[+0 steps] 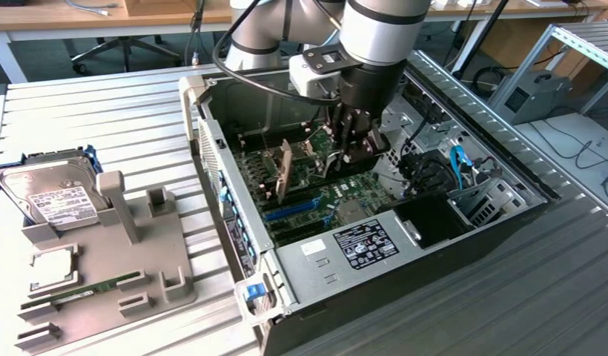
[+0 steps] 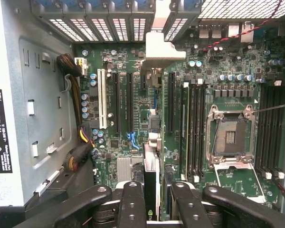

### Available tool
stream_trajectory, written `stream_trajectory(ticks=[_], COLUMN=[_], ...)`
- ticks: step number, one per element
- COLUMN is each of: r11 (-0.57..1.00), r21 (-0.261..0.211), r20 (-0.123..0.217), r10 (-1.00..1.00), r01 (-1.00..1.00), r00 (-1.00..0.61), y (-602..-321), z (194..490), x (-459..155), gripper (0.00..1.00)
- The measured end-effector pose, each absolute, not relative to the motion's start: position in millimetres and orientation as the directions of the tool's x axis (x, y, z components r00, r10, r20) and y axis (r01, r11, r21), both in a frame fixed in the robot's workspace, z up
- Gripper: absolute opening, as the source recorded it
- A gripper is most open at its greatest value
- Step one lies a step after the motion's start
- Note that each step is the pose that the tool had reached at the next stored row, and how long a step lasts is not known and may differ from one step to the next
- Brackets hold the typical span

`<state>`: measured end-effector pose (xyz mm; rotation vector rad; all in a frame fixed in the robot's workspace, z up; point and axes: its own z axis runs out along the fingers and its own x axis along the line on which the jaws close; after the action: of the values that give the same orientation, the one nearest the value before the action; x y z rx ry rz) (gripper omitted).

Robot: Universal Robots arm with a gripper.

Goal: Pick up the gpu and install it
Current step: 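Insert the gpu into the slot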

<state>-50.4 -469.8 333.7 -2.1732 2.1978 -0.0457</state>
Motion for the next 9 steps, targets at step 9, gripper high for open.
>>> stream_trajectory(ticks=[9], r11=[0.012], r21=[-0.056], r20=[-0.015], r10=[-1.0], r01=[-0.998], r00=[-0.011], y=[-472.3], z=[333.2], x=[-50.4], gripper=[0.26])
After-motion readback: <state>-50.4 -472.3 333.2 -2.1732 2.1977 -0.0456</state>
